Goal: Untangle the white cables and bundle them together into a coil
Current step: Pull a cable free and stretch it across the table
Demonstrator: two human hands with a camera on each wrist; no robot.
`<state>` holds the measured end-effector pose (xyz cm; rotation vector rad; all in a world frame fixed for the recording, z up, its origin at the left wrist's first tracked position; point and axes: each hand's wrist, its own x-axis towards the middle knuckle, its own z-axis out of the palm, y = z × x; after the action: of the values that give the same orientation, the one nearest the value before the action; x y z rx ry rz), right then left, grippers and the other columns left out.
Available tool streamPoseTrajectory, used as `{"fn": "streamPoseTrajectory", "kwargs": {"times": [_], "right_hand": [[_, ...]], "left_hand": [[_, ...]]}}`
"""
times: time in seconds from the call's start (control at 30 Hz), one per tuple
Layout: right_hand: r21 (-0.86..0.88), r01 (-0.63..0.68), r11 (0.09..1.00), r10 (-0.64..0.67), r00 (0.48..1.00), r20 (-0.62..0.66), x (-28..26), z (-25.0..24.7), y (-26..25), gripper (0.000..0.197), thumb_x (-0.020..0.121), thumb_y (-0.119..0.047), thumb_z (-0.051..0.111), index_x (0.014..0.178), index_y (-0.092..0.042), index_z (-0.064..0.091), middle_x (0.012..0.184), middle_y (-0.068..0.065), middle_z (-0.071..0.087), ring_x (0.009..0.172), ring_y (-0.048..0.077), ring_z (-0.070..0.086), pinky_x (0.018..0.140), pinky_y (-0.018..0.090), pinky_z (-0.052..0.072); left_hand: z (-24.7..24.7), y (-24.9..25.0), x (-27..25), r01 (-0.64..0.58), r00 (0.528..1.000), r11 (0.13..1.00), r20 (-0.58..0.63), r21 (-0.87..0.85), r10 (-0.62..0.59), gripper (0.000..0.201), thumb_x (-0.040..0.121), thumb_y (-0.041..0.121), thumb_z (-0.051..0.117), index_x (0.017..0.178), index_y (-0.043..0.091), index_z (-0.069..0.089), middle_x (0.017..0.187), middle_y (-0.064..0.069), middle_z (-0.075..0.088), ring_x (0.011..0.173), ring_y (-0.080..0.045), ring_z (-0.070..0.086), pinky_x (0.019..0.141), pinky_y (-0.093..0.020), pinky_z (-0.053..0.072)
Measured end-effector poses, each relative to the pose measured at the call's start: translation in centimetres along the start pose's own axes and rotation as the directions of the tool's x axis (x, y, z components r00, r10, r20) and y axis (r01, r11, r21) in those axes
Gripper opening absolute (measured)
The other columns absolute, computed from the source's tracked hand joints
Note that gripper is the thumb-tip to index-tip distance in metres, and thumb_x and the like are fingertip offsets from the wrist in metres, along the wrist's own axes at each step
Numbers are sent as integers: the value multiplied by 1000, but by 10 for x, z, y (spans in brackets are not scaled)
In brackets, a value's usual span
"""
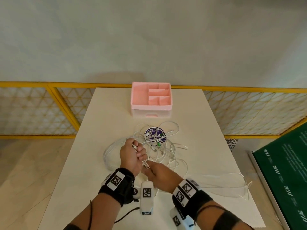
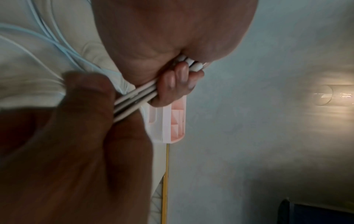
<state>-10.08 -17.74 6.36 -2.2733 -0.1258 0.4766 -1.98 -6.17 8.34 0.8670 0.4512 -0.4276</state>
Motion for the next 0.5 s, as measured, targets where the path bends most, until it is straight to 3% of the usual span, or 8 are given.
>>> {"fn": "streamPoseTrajectory", "kwargs": {"times": [0.1, 0.17, 0.27, 0.37, 0.43, 0.5], "right_hand": [[8, -13, 1000, 13, 998, -55, -1, 4, 3, 33, 106, -40, 37, 82, -20, 46, 73, -4, 52, 67, 14, 49, 72, 36, 41], [-2, -18, 1000, 17, 998, -58, -2, -1, 5, 36, 106, -42, 36, 76, -24, 43, 69, -8, 47, 62, 9, 45, 66, 32, 37], [44, -17, 999, 21, 995, -99, 4, -9, 10, 37, 106, -41, 37, 84, -16, 53, 67, -10, 46, 59, 3, 43, 63, 28, 36], [69, -19, 997, 25, 995, -97, 9, -12, 10, 41, 106, -42, 37, 96, -10, 60, 67, -8, 50, 59, 4, 47, 62, 26, 38], [66, -25, 997, 30, 997, -70, 10, -8, 11, 37, 106, -42, 37, 84, -18, 55, 66, -9, 47, 58, 3, 45, 60, 22, 35], [54, -21, 998, 25, 997, -71, 9, -3, 13, 35, 106, -40, 38, 73, -31, 41, 65, -11, 43, 57, 2, 41, 59, 19, 31]], "left_hand": [[-13, 7, 5, 74, 997, 997, 30, -3, -74, 48, 98, 50, 50, 63, 18, 46, 54, 0, 43, 43, -13, 38, 45, -25, 33], [-22, 10, 5, 136, 984, 991, 117, 20, -137, 50, 95, 60, 52, 69, 17, 55, 63, -4, 54, 58, -19, 53, 62, -33, 46], [-28, 6, -2, 169, 958, 978, 213, 123, -193, 36, 96, 50, 56, 93, 15, 62, 83, -7, 65, 85, -24, 63, 79, -40, 48], [-27, -7, -8, 121, 958, 971, 232, 205, -169, 26, 88, 30, 66, 104, 9, 63, 80, -4, 63, 86, -21, 61, 80, -37, 49], [-24, -14, -8, 91, 968, 974, 213, 207, -136, 24, 93, 26, 61, 103, 5, 62, 75, -4, 57, 82, -21, 59, 79, -35, 48], [-18, -15, -9, 71, 976, 971, 187, 227, -115, 25, 104, 24, 47, 91, 6, 58, 71, -6, 51, 80, -24, 58, 79, -35, 47]]}}
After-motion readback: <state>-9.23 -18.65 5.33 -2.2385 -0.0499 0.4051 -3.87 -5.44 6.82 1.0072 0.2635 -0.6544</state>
